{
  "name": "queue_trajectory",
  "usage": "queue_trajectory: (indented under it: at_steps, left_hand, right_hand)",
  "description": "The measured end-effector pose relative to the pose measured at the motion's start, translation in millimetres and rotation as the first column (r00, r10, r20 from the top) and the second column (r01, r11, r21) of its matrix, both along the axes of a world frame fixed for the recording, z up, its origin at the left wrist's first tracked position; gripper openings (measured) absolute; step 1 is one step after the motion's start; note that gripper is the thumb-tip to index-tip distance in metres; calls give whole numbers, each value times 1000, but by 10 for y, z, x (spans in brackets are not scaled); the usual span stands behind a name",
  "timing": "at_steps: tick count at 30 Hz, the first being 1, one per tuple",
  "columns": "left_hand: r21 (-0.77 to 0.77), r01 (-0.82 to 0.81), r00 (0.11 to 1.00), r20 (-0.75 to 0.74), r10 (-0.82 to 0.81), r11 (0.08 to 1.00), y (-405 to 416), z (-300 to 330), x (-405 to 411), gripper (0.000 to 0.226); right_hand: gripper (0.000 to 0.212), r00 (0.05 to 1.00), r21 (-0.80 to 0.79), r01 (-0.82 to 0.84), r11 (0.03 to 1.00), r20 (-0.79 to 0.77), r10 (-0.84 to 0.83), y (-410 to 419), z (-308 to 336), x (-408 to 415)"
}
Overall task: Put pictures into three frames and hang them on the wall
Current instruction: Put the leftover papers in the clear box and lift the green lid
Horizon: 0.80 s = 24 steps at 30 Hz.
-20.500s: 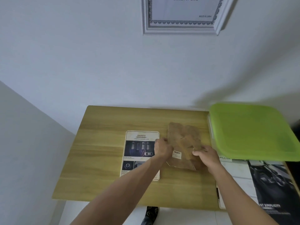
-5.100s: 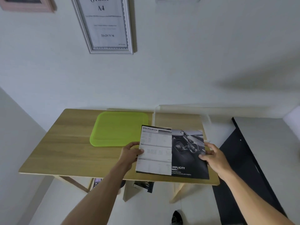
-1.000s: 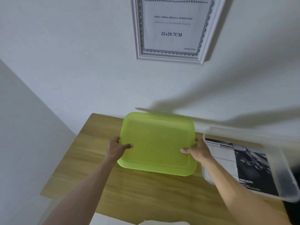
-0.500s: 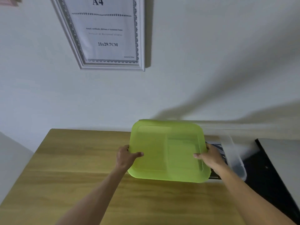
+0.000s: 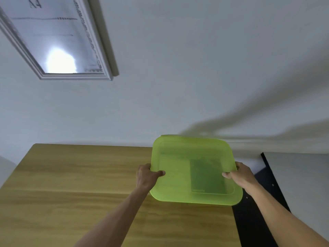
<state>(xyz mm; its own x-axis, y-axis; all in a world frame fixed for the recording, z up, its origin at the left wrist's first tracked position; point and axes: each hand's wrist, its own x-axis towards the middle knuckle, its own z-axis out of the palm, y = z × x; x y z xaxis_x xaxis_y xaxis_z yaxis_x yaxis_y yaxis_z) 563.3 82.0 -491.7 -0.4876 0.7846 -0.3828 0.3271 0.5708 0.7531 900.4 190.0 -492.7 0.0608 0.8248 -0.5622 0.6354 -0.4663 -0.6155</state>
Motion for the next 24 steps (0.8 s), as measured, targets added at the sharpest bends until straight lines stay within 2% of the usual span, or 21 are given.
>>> queue_trajectory:
  at_steps: [3,10,16,24]
  left_hand:
    - [-40,-29,999,-32,28,999,42,-31,100,39]
    - [-94,-59,995,-84,51,994,64,-33,184,42]
    - [-200,-107,992,-94,90,974,32,-14,73,55]
    - [-286,-104,991,-114,74,952,66,40,100,59]
  right_hand:
    - [55,1000,-12,-9,1000,-1,9,82,-69,96]
    - [42,998,-43,-61,997,-12,60,147,-166,174]
    - [71,998,-45,-62,997,12,63,108,-239,168]
    - [66,991,-16,-108,994,78,109,47,-67,63]
